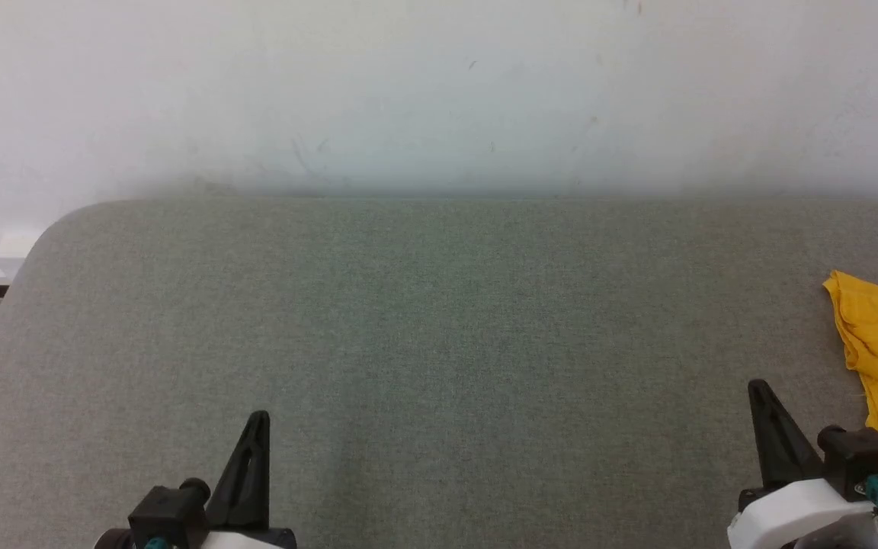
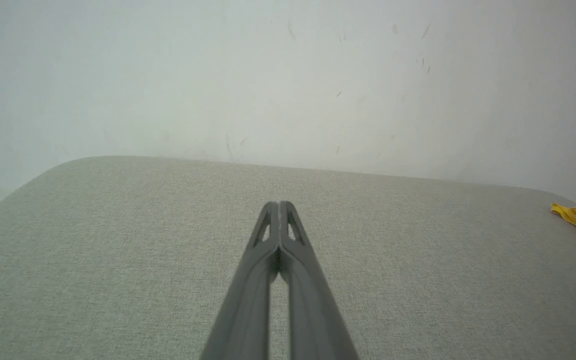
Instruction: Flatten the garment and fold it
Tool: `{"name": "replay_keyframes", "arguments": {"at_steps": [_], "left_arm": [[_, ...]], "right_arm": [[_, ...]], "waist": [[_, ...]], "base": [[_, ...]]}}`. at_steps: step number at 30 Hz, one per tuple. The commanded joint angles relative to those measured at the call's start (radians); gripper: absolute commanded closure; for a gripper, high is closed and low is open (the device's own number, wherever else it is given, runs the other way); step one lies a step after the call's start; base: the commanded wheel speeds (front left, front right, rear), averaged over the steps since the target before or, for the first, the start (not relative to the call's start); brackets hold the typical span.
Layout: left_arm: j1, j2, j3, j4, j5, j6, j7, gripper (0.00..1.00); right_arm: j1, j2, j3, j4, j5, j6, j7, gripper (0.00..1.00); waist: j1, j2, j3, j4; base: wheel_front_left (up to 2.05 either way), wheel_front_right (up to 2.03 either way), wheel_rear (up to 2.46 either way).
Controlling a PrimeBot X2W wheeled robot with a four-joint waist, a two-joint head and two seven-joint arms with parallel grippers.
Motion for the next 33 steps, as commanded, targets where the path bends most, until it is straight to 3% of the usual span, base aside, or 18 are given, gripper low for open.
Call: {"name": "replay_keyframes", "arguments": {"at_steps": [1, 33], "left_arm": [[-0.021, -0.007, 0.01, 0.004, 0.015, -0.008, 0.006, 1.0], [-0.063, -0.059, 0.074, 0.014, 0.109, -0.044, 0.071, 1.0]], "right_arm": [[-0.012, 0.001, 0.002, -0.007, -0.003, 0.0, 0.003, 1.0], [-0.033, 0.002, 0.032, -0.04, -0.008, -0.001, 0.048, 1.0]], "waist": [[0.0, 0.0, 0.0, 0.0], [-0.0001, 0.0, 0.004, -0.001]], "base": [[0.0, 0.0, 0.0], [0.0, 0.0, 0.0]]}}
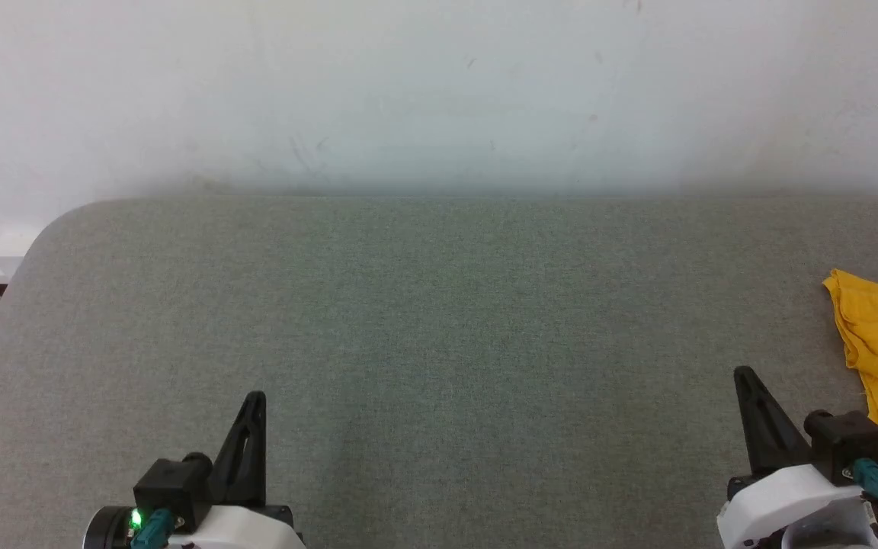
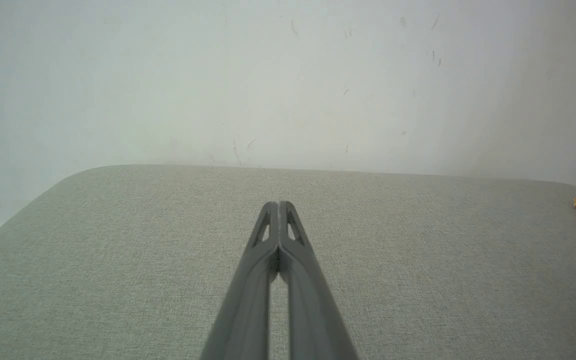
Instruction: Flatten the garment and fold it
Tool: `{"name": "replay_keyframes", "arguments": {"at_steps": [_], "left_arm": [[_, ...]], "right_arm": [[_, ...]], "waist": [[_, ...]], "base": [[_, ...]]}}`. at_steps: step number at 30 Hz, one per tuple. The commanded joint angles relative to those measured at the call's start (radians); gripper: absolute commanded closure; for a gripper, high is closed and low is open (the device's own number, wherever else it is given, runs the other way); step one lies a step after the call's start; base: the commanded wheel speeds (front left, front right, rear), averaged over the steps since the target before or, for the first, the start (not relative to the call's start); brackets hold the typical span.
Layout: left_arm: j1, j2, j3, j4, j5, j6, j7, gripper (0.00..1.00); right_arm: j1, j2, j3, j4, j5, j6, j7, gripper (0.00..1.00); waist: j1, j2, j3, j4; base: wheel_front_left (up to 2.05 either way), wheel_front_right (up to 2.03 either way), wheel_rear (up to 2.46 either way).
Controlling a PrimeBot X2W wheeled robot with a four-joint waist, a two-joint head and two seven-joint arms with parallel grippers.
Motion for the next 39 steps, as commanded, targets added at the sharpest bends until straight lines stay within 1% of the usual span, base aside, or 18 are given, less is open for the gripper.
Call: {"name": "replay_keyframes", "arguments": {"at_steps": [1, 39], "left_arm": [[-0.022, -0.01, 0.011, 0.004, 0.015, -0.008, 0.006, 1.0], [-0.07, -0.07, 0.084, 0.015, 0.125, -0.05, 0.081, 1.0]], "right_arm": [[-0.016, 0.002, 0.003, -0.007, -0.007, -0.001, 0.005, 1.0], [-0.04, 0.003, 0.038, -0.045, -0.013, -0.002, 0.057, 1.0]], "waist": [[0.0, 0.0, 0.0, 0.0], [-0.0001, 0.0, 0.004, -0.002]], "base": [[0.0, 0.0, 0.0], [0.0, 0.0, 0.0]]}}
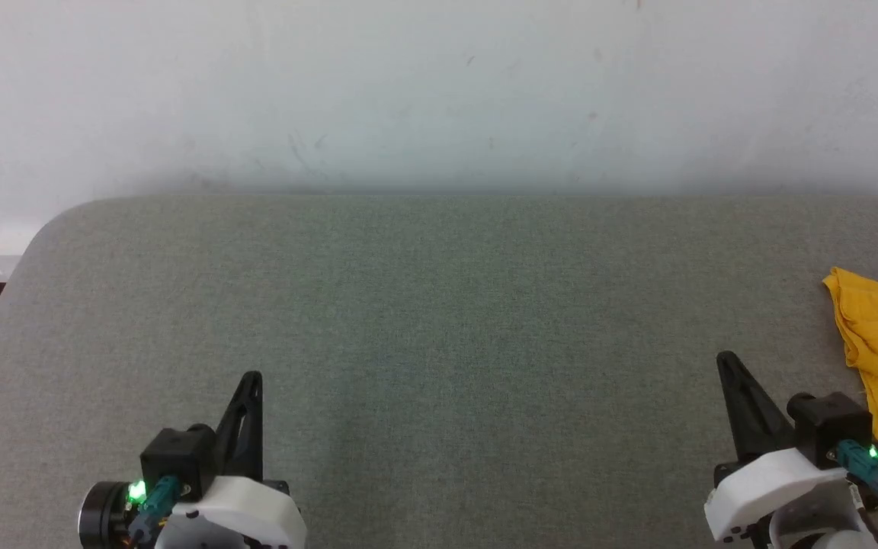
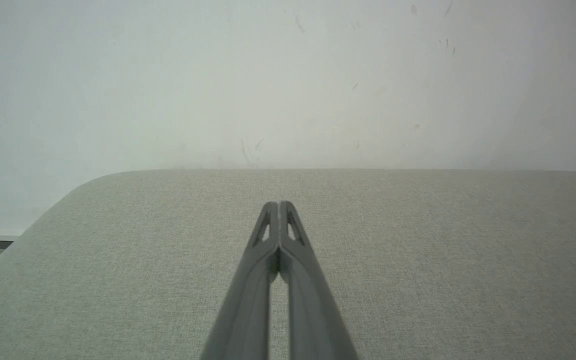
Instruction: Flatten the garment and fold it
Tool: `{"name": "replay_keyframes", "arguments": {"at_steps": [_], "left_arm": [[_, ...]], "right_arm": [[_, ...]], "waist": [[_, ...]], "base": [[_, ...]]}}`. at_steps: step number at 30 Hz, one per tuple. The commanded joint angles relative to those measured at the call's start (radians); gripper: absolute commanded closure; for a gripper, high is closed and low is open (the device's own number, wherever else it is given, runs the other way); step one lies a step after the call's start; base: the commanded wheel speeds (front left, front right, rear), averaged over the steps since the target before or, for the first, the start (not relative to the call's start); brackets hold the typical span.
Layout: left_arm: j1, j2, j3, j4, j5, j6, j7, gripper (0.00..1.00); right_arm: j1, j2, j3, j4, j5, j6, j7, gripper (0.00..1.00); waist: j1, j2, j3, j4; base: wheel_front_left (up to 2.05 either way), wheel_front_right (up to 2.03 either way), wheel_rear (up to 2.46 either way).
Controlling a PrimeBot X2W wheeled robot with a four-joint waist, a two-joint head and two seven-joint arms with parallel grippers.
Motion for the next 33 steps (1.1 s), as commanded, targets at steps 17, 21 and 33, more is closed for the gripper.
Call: {"name": "replay_keyframes", "arguments": {"at_steps": [17, 21, 33], "left_arm": [[-0.045, -0.034, 0.041, 0.009, 0.061, -0.026, 0.037, 1.0], [-0.05, -0.041, 0.049, 0.01, 0.073, -0.03, 0.045, 1.0], [-0.066, -0.06, 0.073, 0.014, 0.109, -0.044, 0.07, 1.0]], "right_arm": [[-0.029, 0.003, 0.017, -0.024, -0.008, -0.002, 0.029, 1.0], [-0.031, 0.003, 0.021, -0.028, -0.008, -0.002, 0.034, 1.0], [-0.039, 0.004, 0.032, -0.041, -0.01, -0.002, 0.051, 1.0]], "waist": [[0.0, 0.0, 0.002, -0.001], [0.0, 0.0, 0.002, -0.001], [0.0, 0.0, 0.004, -0.001]], "base": [[0.0, 0.0, 0.0], [0.0, 0.0, 0.0], [0.0, 0.0, 0.0]]}}
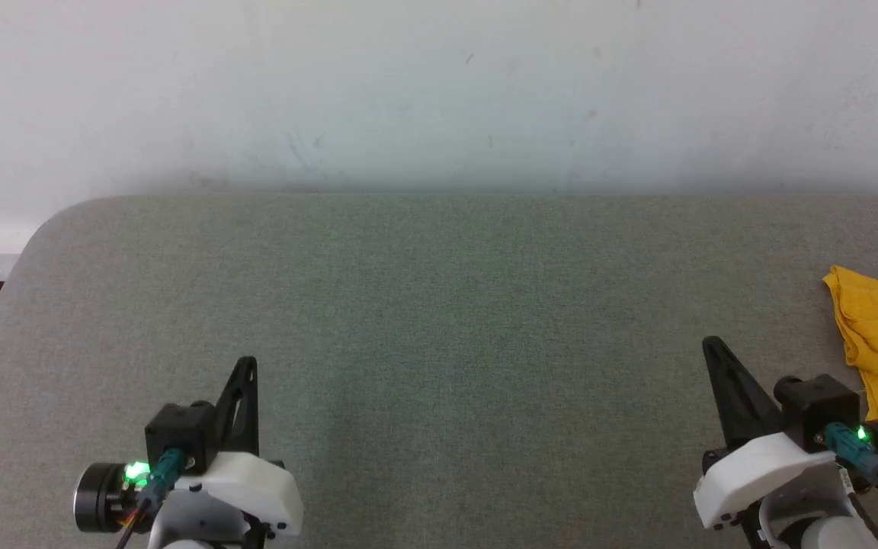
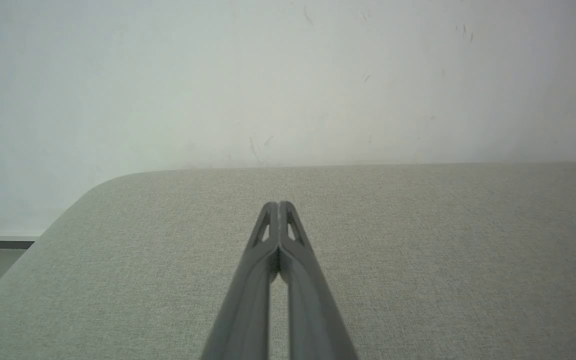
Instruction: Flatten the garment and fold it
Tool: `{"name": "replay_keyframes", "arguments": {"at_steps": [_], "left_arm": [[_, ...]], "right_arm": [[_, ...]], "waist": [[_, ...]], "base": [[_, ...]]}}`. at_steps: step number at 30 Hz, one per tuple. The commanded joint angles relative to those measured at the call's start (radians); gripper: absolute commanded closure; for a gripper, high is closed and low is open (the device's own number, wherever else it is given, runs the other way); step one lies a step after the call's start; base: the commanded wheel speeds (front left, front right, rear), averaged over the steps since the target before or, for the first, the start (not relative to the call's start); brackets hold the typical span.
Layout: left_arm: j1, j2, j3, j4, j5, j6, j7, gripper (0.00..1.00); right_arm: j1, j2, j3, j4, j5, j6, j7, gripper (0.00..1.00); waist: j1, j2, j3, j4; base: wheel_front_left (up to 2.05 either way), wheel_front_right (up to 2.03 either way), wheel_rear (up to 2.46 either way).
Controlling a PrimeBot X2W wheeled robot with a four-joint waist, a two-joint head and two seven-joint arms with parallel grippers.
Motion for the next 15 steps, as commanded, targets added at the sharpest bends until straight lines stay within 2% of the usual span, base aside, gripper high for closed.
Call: {"name": "replay_keyframes", "arguments": {"at_steps": [1, 15], "left_arm": [[-0.026, -0.009, 0.01, 0.004, 0.02, -0.008, 0.007, 1.0], [-0.026, -0.009, 0.01, 0.004, 0.021, -0.009, 0.007, 1.0]], "right_arm": [[-0.017, 0.003, 0.003, -0.008, -0.008, -0.002, 0.008, 1.0], [-0.017, 0.003, 0.003, -0.008, -0.008, -0.002, 0.008, 1.0]], "waist": [[0.0, 0.0, 0.0, 0.0], [0.0, 0.0, 0.0, 0.0]], "base": [[0.0, 0.0, 0.0], [0.0, 0.0, 0.0]]}}
